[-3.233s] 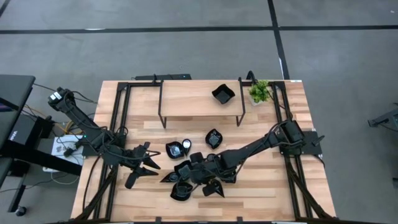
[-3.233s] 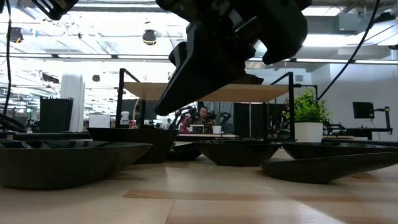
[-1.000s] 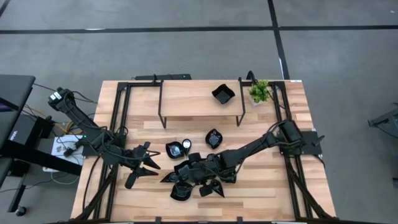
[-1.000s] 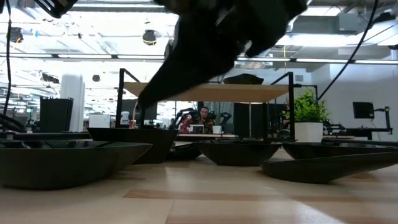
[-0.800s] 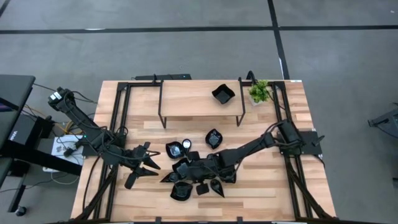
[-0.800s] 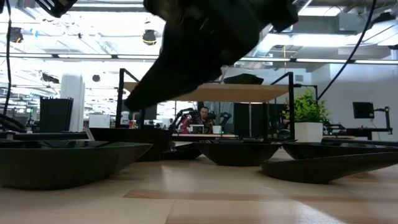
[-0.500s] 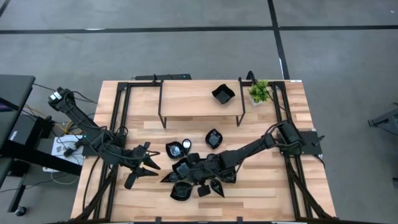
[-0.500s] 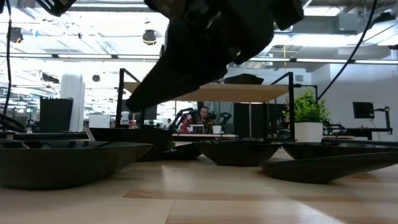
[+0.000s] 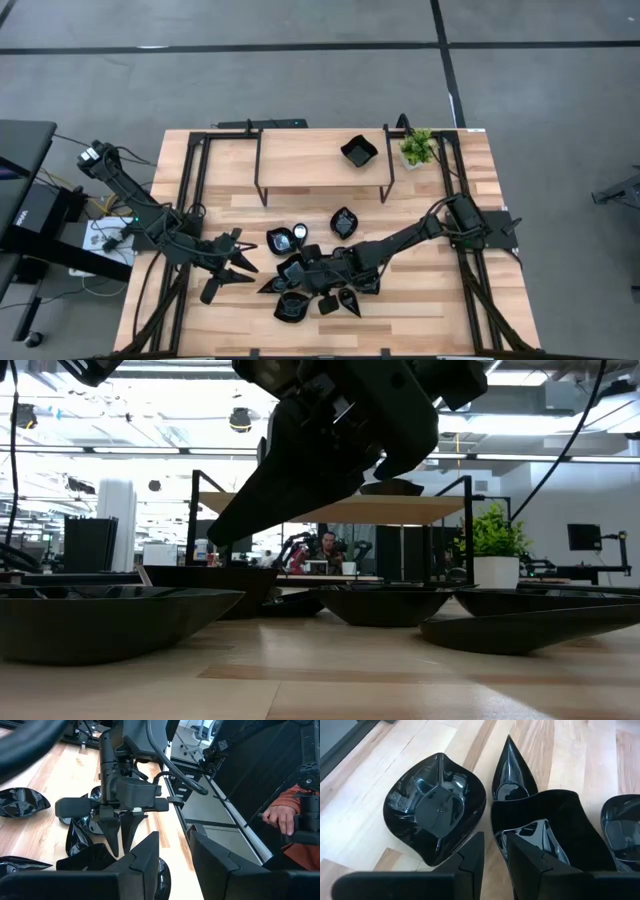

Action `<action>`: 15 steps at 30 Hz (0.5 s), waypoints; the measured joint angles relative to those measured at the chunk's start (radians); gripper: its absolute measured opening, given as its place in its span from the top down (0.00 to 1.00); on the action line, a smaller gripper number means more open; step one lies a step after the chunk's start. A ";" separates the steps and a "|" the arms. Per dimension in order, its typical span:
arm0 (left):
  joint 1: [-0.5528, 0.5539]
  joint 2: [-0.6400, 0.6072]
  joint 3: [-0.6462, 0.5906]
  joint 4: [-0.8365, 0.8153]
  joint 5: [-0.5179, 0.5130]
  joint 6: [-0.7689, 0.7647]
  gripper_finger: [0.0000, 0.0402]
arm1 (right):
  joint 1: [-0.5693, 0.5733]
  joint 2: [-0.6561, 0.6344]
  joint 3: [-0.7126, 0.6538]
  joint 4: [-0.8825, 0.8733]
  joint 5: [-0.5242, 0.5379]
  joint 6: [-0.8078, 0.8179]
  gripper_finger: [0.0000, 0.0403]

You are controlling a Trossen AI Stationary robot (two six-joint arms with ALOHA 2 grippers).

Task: Pick & Place Mini shaped plates
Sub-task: Stack the black distorted square plate on the black distorted square plate on the shelf

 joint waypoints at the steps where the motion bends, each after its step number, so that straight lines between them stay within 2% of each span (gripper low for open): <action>1: 0.000 0.000 0.000 0.000 0.000 0.000 0.72 | -0.002 0.000 0.000 0.000 0.000 0.000 0.81; 15: 0.000 0.000 0.000 0.000 0.000 0.000 0.72 | -0.010 0.000 0.000 -0.078 0.000 -0.019 0.81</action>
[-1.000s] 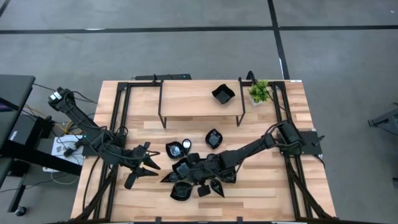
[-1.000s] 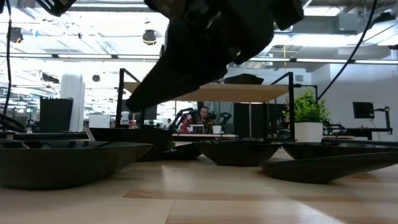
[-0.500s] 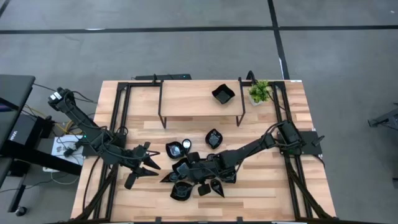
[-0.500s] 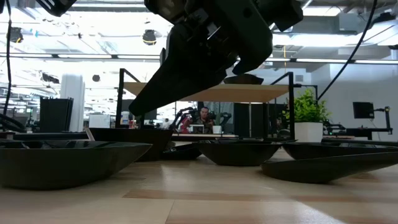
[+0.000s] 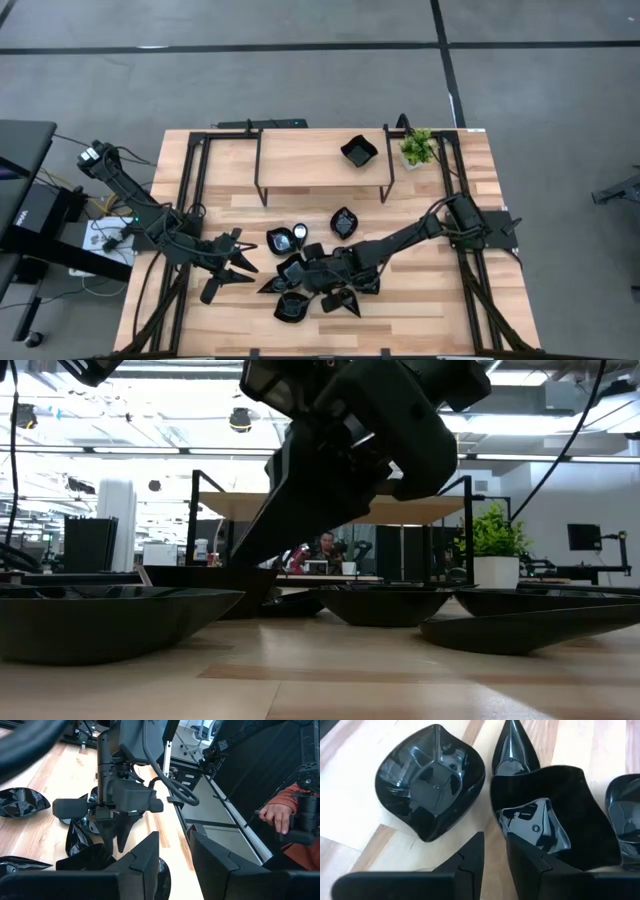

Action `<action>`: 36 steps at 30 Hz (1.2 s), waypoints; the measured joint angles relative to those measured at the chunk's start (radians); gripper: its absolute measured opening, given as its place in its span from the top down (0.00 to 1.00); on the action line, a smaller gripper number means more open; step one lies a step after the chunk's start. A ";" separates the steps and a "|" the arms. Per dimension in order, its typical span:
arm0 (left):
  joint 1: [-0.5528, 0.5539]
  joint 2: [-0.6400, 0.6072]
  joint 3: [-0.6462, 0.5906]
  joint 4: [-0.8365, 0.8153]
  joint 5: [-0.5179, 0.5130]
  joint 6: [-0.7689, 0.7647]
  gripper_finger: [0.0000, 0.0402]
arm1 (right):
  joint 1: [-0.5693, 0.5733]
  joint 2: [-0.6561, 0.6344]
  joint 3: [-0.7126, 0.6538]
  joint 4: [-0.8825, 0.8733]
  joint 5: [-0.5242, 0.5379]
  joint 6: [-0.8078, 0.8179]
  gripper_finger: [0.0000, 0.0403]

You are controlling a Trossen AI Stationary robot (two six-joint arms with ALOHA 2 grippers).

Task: Pick & Place Mini shaped plates
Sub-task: Stack the black distorted square plate on the black distorted square plate on the shelf

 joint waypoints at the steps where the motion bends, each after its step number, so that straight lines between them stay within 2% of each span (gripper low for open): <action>1: 0.000 0.000 0.000 0.000 0.000 0.000 0.72 | -0.001 0.000 0.000 -0.001 0.001 -0.001 0.81; 36: 0.000 0.000 0.000 0.011 0.000 0.000 0.72 | 0.001 0.008 0.001 -0.033 0.052 -0.005 0.81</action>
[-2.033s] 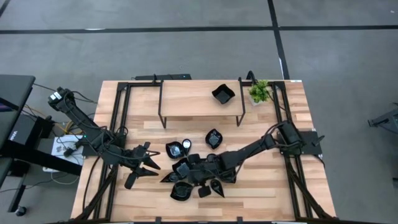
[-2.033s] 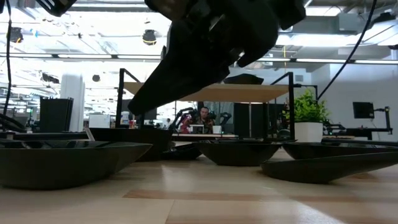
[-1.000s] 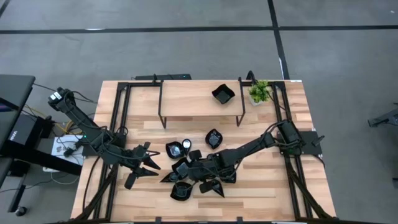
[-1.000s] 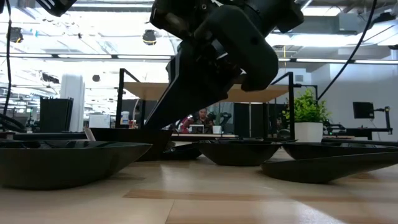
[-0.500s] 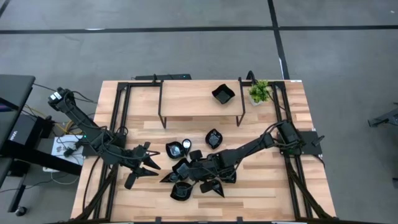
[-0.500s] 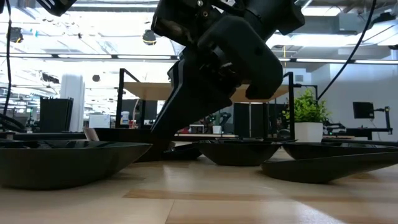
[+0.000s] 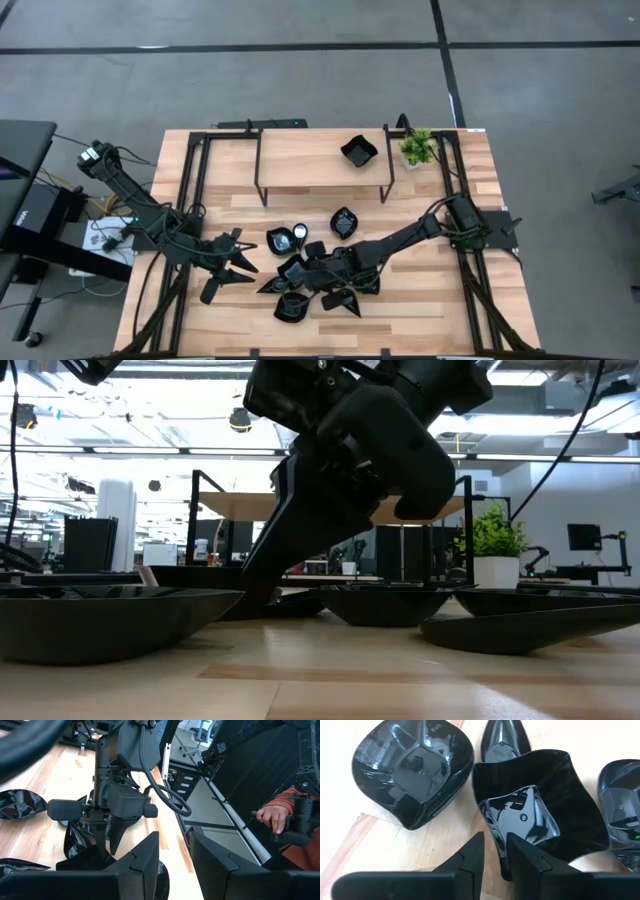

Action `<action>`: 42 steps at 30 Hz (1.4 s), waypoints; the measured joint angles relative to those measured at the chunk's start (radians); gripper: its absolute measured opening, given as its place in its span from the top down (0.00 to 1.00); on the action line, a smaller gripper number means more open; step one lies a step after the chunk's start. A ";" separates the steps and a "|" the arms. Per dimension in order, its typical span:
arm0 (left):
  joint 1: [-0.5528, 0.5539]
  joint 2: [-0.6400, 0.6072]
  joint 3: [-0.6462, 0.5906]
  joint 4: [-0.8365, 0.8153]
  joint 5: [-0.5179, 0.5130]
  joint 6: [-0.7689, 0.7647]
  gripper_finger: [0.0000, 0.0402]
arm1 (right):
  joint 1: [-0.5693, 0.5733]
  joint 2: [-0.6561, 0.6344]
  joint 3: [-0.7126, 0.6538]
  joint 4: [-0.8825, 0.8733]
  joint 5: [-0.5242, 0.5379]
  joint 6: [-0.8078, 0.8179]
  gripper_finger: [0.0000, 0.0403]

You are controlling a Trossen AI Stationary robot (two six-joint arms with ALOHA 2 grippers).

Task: Pick & Place Mini shaped plates
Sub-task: Stack the black distorted square plate on the black distorted square plate on the shelf

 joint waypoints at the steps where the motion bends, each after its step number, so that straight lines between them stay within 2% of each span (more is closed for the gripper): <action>1: 0.000 0.000 0.000 0.000 0.000 0.000 0.72 | 0.000 0.000 0.000 0.000 0.005 0.000 0.82; 16: 0.000 0.000 0.000 0.006 0.000 0.000 0.72 | 0.001 0.000 0.000 0.001 0.005 0.000 0.99; 25: 0.000 0.000 0.000 0.007 0.000 0.000 0.72 | 0.013 0.000 0.047 -0.010 0.001 -0.002 0.98; 42: 0.000 0.000 0.000 0.007 0.000 0.000 0.72 | 0.013 0.001 0.208 -0.200 0.004 -0.003 0.99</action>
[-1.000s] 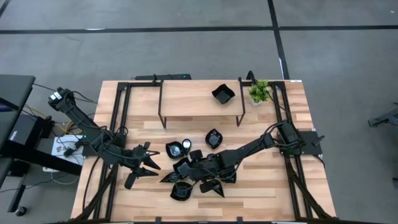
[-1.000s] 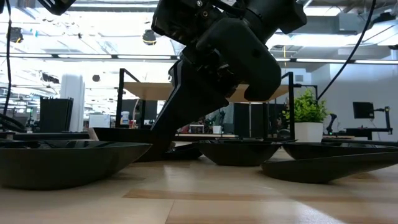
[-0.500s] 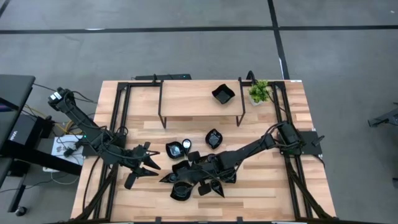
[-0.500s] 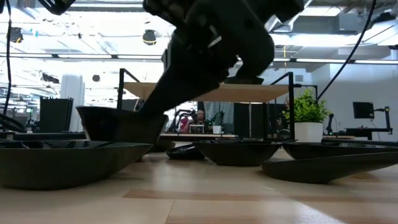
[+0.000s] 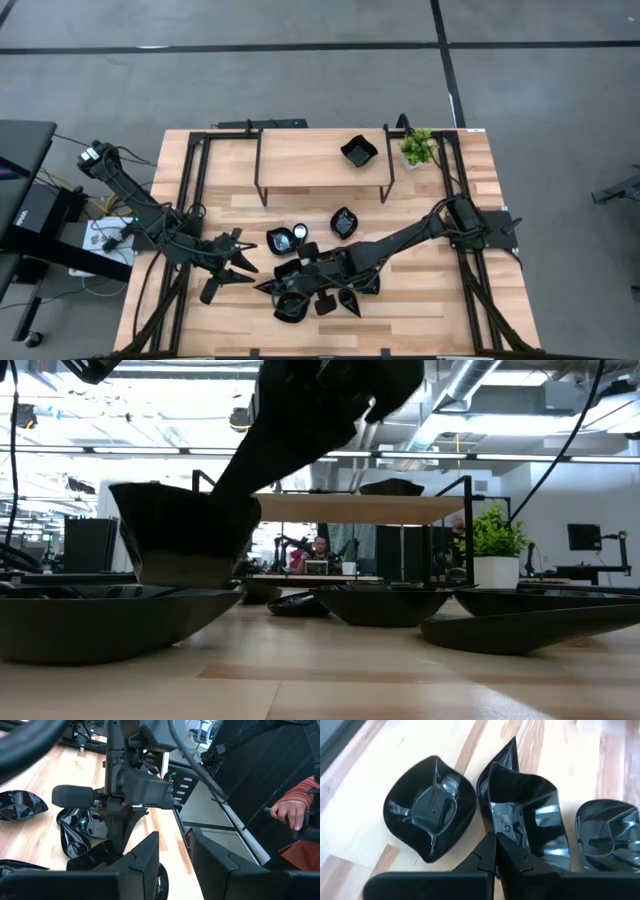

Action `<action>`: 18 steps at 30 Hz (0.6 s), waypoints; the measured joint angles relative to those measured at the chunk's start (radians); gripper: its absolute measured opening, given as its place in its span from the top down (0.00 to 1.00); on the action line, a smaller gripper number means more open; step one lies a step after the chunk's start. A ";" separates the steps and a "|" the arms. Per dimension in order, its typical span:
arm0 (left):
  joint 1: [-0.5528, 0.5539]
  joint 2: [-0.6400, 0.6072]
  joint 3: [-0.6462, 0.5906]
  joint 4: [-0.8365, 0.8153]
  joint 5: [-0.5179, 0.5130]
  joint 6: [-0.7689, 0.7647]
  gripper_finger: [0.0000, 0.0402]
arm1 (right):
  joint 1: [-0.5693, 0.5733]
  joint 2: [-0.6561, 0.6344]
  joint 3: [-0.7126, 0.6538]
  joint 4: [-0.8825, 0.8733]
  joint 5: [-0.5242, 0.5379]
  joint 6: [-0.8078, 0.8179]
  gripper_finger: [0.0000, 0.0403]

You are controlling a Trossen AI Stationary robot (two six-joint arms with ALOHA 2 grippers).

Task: Pick & Place Mini shaped plates
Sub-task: Stack the black distorted square plate on the black distorted square plate on the shelf

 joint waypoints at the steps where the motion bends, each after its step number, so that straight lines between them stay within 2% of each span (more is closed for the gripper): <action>1: 0.000 0.000 0.000 0.000 0.000 0.000 0.72 | 0.000 0.000 0.011 -0.009 0.000 0.000 0.99; 13: 0.000 0.000 0.000 0.000 0.000 0.000 0.72 | 0.000 0.000 0.159 -0.138 0.000 -0.044 0.98; 18: 0.000 0.000 0.000 0.000 0.000 0.000 0.72 | 0.000 0.000 0.238 -0.251 0.000 -0.051 0.99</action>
